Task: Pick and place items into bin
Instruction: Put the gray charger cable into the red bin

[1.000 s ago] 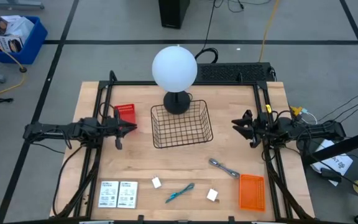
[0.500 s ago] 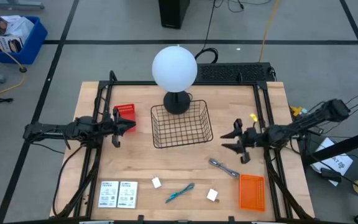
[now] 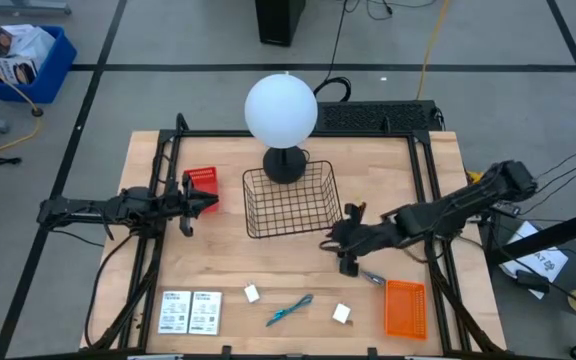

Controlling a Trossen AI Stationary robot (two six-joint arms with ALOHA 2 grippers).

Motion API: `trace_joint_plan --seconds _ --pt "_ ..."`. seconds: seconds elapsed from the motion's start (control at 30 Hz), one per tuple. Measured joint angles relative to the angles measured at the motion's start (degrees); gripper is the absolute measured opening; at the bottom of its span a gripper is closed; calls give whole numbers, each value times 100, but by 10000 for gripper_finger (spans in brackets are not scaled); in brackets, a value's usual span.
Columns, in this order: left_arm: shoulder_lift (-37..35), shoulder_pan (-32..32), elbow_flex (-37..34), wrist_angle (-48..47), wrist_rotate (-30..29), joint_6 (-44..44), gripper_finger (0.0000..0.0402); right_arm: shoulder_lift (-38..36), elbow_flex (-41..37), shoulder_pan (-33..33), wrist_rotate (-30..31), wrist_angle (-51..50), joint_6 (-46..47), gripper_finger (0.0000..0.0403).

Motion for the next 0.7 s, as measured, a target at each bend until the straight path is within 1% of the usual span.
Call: trace_joint_plan --seconds 0.07,0.13,0.2,0.3,0.43,0.53,0.6,0.7 --pt "0 0 2 -81 1 -223 51 278 302 32 -152 -858 534 141" --pt "0 0 2 -194 -1 -403 51 504 429 76 -375 -1546 1080 143" --pt "0 0 2 -311 -1 -624 51 640 456 132 -615 -1958 1592 149" --pt "0 0 2 -505 -46 -941 51 868 464 273 -1005 -2542 2142 169" --pt "0 0 2 -619 -160 -1048 51 937 436 484 -1186 -2491 2495 209" --pt "0 -1 2 -641 -164 -1059 51 940 266 646 -1351 -2426 2640 235" --pt "0 -2 2 -643 -155 -1062 51 948 89 773 -1413 -2400 2724 246" --pt "0 0 2 -644 -154 -1068 51 942 -252 933 -1506 -2223 3033 251"
